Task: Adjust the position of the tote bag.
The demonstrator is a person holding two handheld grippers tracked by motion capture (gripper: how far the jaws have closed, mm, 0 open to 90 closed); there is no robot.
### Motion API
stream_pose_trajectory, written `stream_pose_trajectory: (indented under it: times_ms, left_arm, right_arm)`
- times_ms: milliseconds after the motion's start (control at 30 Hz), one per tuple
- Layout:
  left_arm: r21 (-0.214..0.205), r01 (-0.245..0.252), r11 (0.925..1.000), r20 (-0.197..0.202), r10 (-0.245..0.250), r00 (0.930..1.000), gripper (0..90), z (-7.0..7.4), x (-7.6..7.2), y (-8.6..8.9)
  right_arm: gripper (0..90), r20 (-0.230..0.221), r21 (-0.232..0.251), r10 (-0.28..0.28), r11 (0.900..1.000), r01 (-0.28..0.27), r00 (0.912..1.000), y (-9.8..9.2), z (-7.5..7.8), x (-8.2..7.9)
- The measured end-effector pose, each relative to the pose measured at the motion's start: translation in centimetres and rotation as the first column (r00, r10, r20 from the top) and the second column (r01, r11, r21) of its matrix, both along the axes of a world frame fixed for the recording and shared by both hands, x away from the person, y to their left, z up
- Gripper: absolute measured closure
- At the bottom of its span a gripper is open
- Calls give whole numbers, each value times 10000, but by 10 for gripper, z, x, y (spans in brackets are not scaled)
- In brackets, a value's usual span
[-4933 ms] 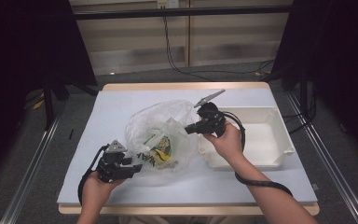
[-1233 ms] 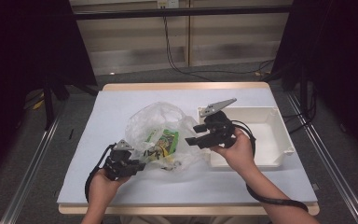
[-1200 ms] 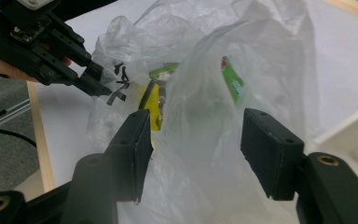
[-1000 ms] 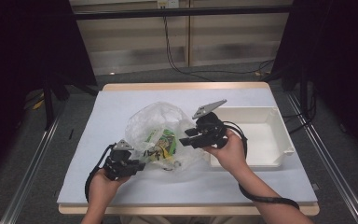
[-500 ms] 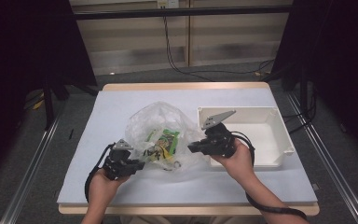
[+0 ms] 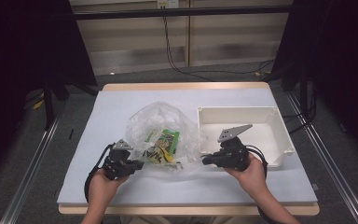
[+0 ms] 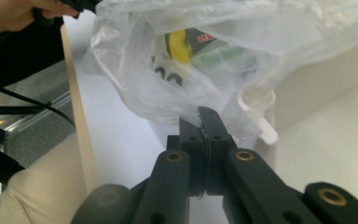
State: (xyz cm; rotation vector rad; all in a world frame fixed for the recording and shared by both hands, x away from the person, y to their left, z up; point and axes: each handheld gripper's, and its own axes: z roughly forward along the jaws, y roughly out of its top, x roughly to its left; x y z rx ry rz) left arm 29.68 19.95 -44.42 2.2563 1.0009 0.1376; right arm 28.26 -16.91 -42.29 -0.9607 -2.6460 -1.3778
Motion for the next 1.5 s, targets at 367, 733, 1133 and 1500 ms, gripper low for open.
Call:
stream_pose_trajectory:
  times_ms: [367,733,1133,1500]
  left_arm:
    - [-121,7,9999,-74,-8,10000,865,2,0,2]
    - [59,51,10000,-101,-51,9999,880,1,1,3]
    - [48,81,10000,-36,-81,10000,881,4,0,4]
    - [25,93,10000,-28,-93,10000,881,6,-1,2]
  right_arm:
    - [892,-824,-185,24,9998,-39,9966,-10,-27,1]
    - [896,-1047,-399,-71,9992,29,9945,-16,-36,5]
    - [770,-950,-800,-22,9968,-55,9955,-16,-32,1]
    - [543,-288,-1073,-722,9919,687,9970,-37,-5,-6]
